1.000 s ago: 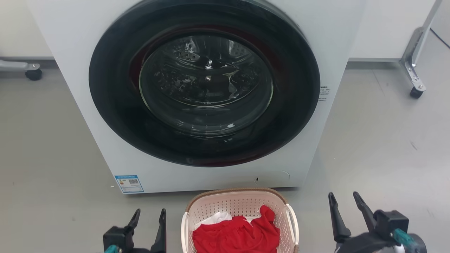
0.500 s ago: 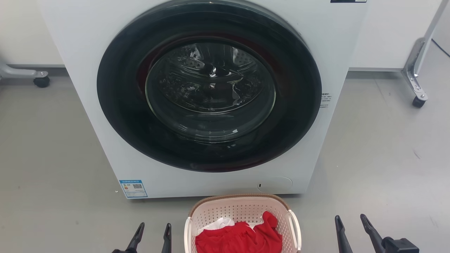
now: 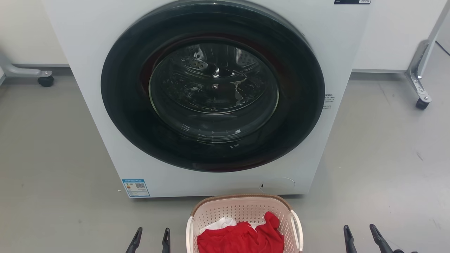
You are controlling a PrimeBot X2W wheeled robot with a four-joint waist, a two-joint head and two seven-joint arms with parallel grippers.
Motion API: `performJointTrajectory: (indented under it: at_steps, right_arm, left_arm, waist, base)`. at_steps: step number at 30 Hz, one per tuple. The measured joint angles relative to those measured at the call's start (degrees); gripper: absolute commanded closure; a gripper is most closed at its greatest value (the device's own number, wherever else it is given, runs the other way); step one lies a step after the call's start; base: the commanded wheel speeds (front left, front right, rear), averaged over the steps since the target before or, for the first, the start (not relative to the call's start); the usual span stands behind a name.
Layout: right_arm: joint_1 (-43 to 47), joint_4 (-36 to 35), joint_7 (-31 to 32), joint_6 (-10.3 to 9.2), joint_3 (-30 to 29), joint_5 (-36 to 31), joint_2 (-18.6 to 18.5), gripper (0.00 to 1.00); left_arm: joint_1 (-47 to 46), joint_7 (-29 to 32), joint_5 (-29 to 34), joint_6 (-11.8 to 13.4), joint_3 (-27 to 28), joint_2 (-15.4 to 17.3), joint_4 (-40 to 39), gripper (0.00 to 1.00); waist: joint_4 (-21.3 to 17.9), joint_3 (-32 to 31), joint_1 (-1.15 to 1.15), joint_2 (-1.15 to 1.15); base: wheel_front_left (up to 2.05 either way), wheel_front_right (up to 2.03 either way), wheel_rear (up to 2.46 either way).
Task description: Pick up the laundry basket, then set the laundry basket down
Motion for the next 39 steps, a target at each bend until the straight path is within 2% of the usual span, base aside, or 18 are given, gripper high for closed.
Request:
performJointTrajectory:
  at_steps: [34, 35, 39]
  right_arm:
    - [1.1, -3.0, 0.7, -0.08, -2.6, -2.4, 0.8, 0.00]
    - [1.2, -3.0, 0.7, -0.08, -2.7, -2.4, 0.8, 1.00]
    - [1.8, -0.8, 0.7, -0.07, -2.2, -2.4, 1.7, 1.00]
  left_arm:
    - [0.4, 0.0, 3.2, 0.0, 2.2, -2.0, -1.6, 0.00]
    - [0.4, 0.0, 3.2, 0.0, 2.2, -2.1, -1.6, 1.00]
    - [1.0, 0.1, 3.2, 0.0, 1.9, -2.2, 0.4, 1.00]
  waist:
    - [0.3, 1.2, 0.01, 0.00]
    - [0.3, 1.2, 0.01, 0.00]
    - [0.3, 1.2, 0.01, 0.00]
  base:
    - [0.00, 0.00, 0.00]
    - [0.00, 0.00, 0.00]
    - [0.00, 0.00, 0.00]
